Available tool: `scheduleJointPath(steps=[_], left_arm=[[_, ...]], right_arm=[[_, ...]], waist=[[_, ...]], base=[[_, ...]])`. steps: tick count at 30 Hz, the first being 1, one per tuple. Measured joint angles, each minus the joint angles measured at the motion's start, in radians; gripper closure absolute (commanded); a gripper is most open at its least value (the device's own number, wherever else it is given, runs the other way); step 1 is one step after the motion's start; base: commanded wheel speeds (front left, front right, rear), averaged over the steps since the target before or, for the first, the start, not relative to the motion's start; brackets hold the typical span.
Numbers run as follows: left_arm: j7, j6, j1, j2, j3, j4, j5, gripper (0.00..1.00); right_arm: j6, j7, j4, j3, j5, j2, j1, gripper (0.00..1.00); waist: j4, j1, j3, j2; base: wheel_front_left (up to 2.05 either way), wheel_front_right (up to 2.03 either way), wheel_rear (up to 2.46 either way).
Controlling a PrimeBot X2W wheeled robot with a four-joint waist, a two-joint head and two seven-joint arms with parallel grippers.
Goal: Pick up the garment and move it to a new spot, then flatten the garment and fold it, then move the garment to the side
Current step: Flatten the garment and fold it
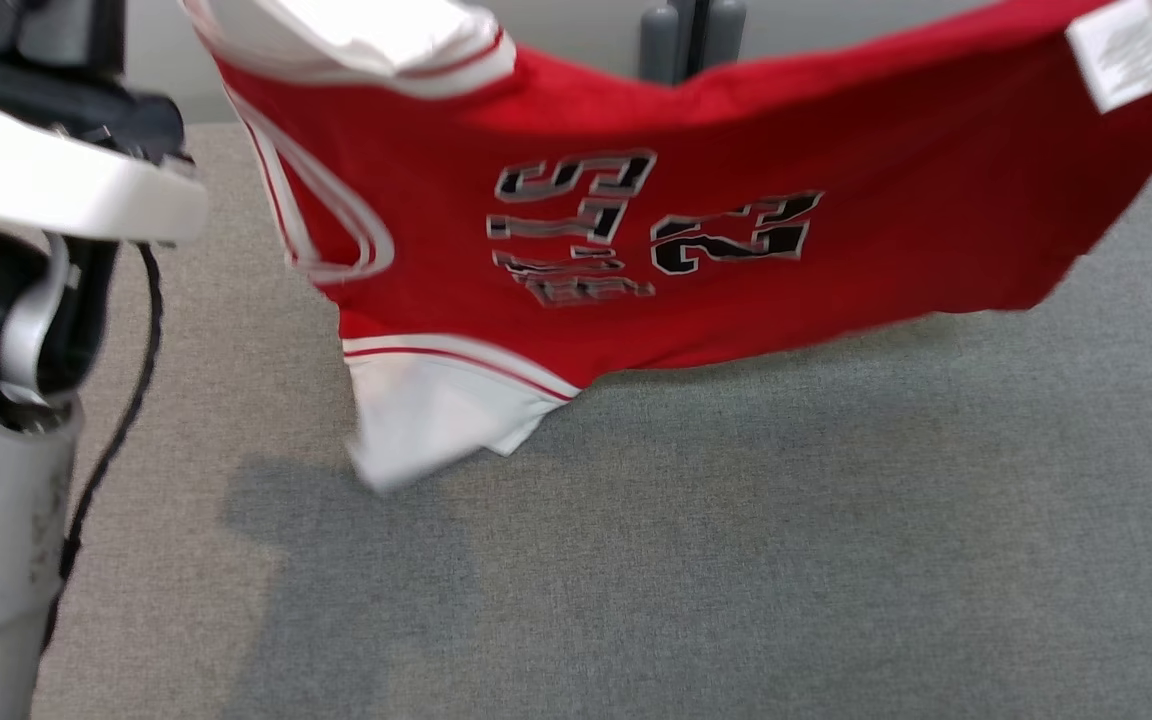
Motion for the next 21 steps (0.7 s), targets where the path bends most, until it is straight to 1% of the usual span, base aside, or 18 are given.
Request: scheduleJointPath(steps=[5,12,17,21], left_arm=[[0.031,-0.002,-0.101,0.017,-0.001,-0.055,0.016,1.0],[0.059,-0.004,-0.139,0.014,-0.015,-0.062,0.011,1.0],[0.062,-0.021,-0.185,0.004,-0.016,-0.009,-0.024,1.0],[0.061,-0.064,-0.304,0.004,-0.013,0.113,-0.054,1.0]], right_arm=[[0.0,0.043,-0.024,-0.017,0.01,-0.023,-0.089,1.0],[0.0,0.069,-0.006,-0.012,0.028,-0.024,-0.11,1.0],[0.0,0.063,0.075,0.013,0.063,-0.016,-0.166,1.0],[0.0,0.026,0.194,0.056,0.089,-0.023,-0.27,1.0]], waist=[[0.002,0.0,-0.035,0.0001],[0.003,0.0,-0.048,0.0],[-0.002,0.0,-0.012,0.0],[-0.009,0.0,0.035,0.0]], base=[[0.0,0.0,0.0],[0.0,0.0,0.0],[0.0,0.0,0.0],[0.0,0.0,0.0]])
